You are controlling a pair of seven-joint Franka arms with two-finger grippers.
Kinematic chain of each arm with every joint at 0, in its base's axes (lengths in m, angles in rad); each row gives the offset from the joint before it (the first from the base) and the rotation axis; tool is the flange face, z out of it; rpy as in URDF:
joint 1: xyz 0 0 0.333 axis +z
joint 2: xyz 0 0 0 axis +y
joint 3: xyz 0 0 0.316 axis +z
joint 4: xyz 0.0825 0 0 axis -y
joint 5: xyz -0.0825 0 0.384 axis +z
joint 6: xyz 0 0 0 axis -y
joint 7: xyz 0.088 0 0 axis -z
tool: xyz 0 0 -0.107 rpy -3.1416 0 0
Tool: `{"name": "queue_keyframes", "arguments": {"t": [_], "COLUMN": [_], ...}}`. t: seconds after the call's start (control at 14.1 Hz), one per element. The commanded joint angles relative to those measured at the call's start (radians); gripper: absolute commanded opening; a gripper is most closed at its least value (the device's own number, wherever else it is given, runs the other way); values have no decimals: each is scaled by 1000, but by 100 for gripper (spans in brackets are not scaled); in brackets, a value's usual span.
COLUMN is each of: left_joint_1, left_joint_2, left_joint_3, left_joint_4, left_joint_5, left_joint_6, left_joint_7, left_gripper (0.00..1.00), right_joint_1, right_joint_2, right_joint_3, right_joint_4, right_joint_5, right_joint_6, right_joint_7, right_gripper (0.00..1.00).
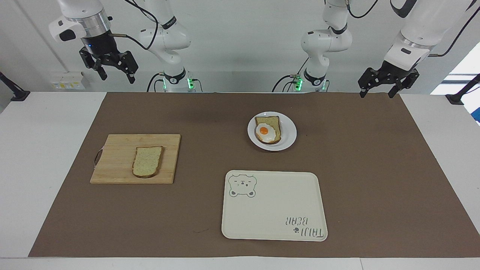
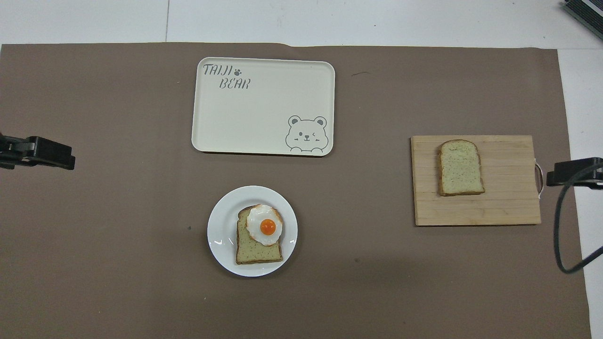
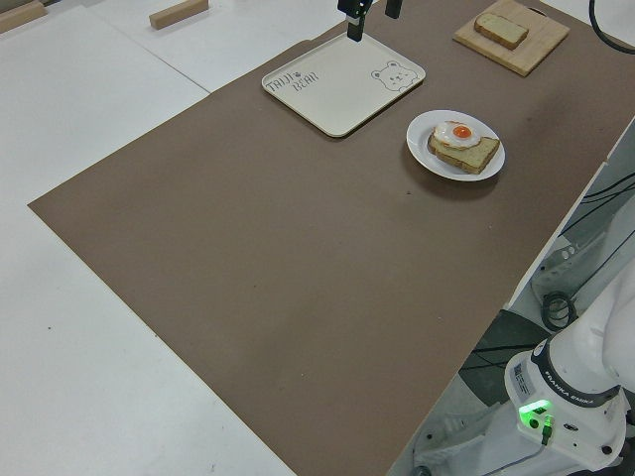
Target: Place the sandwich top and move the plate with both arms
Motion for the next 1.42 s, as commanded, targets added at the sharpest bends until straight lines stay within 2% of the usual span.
{"name": "queue_keyframes", "arguments": {"t": [0.0, 1.35], "left_joint_1": [18, 21], "left_joint_2": [-10, -10], "left_joint_3": [-9, -7], "left_joint_4": [-1, 1], "left_joint_5": [-17, -17], "left_joint_6": [-17, -14], "left_joint_7": [14, 10], "left_gripper": [100, 100], "right_joint_1": [-7, -2], "right_joint_2": [-20, -12], "right_joint_3": [6, 6], "right_joint_4": [-19, -20], "right_joint_5": [-6, -2], "right_joint_6": [10, 30], "right_joint_7": [-28, -28], "right_gripper": [100, 100]}}
